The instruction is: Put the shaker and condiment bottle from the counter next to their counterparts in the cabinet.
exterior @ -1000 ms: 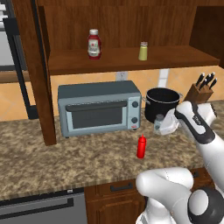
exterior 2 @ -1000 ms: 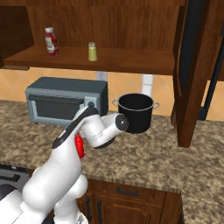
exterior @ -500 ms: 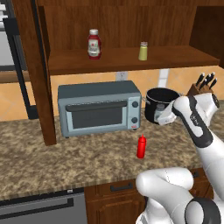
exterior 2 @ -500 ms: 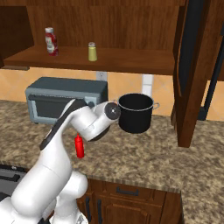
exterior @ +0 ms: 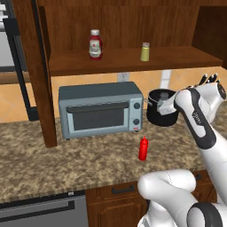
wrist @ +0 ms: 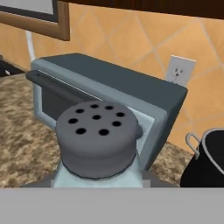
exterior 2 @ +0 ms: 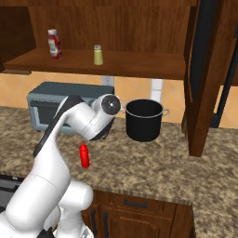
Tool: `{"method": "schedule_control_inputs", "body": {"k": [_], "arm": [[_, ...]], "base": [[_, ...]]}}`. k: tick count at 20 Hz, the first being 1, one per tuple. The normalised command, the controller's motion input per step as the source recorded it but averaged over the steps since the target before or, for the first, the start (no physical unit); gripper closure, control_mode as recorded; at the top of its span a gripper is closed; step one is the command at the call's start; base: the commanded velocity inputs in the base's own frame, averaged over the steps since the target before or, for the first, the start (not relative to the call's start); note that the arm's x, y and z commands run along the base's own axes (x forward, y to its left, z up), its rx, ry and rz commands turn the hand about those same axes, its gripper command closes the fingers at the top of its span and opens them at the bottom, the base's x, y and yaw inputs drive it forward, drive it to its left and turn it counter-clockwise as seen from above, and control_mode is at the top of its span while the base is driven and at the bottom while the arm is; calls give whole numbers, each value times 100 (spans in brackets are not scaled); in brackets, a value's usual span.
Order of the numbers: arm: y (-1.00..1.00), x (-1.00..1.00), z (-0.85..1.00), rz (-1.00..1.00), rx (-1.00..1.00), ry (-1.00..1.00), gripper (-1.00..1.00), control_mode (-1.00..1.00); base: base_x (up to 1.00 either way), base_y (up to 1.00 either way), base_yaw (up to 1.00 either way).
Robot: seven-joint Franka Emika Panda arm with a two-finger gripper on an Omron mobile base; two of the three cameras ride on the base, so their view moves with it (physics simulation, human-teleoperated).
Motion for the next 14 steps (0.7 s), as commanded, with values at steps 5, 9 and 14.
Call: {"method": "schedule_control_inputs", "body": {"k": [5, 9, 14], "arm": [[0, 0, 52, -7, 0, -3, 100, -100], [0, 0, 50, -7, 0, -3, 100, -100], [0, 0, 53, -8, 0, -4, 100, -100]], "base": [[0, 0, 0], [0, 0, 0], [0, 0, 0]]}}
